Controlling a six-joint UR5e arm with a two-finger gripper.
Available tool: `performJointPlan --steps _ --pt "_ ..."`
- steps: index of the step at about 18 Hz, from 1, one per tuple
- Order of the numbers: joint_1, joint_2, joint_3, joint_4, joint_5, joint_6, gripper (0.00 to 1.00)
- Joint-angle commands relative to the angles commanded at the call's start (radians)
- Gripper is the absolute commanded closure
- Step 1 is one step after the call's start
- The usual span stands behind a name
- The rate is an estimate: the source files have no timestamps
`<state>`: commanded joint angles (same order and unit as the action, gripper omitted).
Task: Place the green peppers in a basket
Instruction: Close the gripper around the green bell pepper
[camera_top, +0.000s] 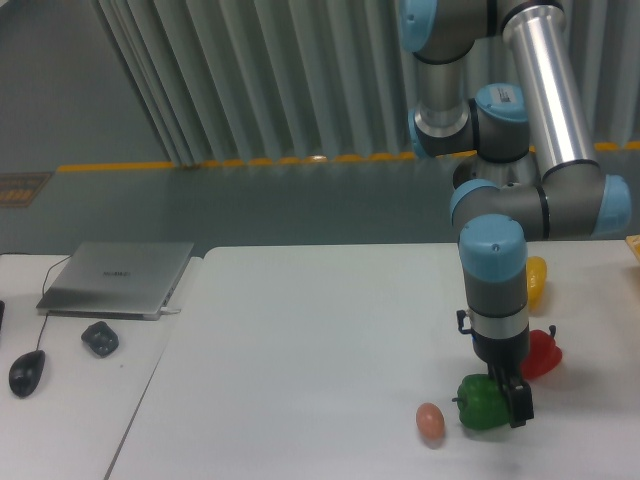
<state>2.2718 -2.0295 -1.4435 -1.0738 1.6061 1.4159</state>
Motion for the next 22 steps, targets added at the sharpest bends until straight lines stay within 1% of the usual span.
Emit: performJointPlan --steps 3,7,9,13,15,19,22 --pt "0.003 0.011 -0.003 -0.002 0.0 0.0 0.0" --pt "-0.005 -0.014 -0.04 0.002 0.005 -0.012 0.0" --pt "-0.005 -0.018 -0.043 0.002 0.006 -0.015 0.0" --pt "-0.006 -0.031 -0.06 0.002 0.005 -0.118 0.0" --pt "-0.006 -0.044 -0.058 0.002 0.002 -0.129 0.0" --pt "-0.006 -0.052 -0.058 0.003 0.0 -0.13 0.0" --pt "-0.006 -0.06 -0.057 0.006 -0.002 -0.163 0.0"
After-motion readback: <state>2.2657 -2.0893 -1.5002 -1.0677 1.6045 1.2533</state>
